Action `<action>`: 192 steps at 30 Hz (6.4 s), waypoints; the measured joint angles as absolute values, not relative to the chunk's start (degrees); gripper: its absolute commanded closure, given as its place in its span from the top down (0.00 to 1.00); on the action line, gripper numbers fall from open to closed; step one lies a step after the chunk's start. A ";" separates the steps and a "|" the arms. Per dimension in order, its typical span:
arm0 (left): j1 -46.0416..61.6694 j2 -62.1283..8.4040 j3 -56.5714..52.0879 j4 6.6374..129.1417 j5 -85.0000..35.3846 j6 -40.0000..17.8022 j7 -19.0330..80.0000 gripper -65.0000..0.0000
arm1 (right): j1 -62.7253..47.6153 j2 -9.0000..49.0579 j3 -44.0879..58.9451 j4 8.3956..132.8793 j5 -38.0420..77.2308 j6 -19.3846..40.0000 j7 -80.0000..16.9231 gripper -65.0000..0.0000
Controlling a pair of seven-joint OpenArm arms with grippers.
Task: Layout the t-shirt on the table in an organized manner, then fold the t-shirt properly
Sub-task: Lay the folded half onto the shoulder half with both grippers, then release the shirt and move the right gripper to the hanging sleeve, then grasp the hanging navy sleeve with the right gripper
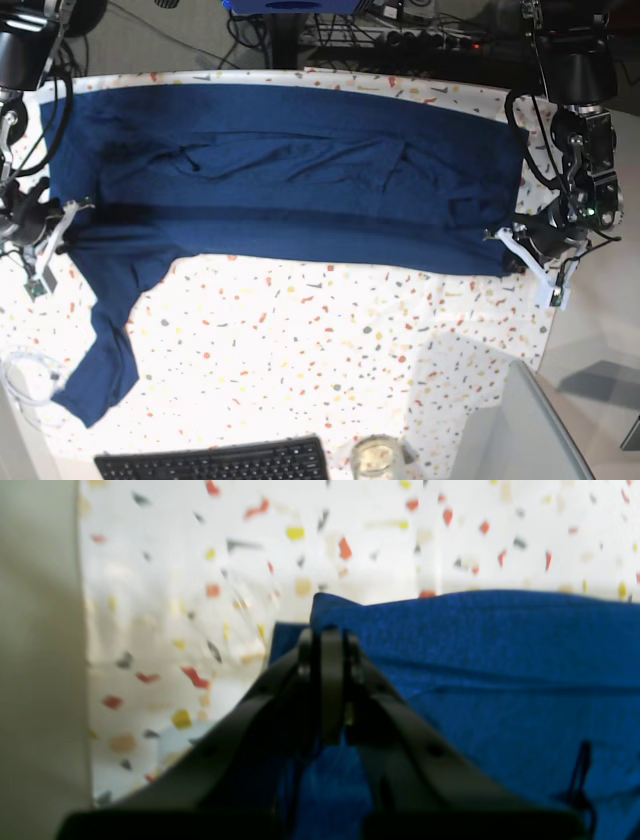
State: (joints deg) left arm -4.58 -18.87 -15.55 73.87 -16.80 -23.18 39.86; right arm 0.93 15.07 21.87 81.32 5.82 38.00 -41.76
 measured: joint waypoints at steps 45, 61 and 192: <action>5.43 -18.79 -16.03 84.16 -16.91 -23.14 44.05 0.00 | -10.55 12.32 22.28 87.90 6.13 38.00 -47.66 0.01; 8.60 -17.65 -16.05 84.31 -16.97 -23.20 44.03 0.00 | -10.55 12.27 27.14 87.64 5.93 38.02 -49.56 0.01; 16.69 -8.32 -38.81 94.48 -16.62 -22.98 43.90 0.00 | 9.80 15.07 7.22 68.53 10.61 21.58 -28.42 0.00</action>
State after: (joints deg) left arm 16.69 -8.32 -38.81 94.48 -16.62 -22.98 43.90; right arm 9.80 15.07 7.22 68.53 10.61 21.58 -28.42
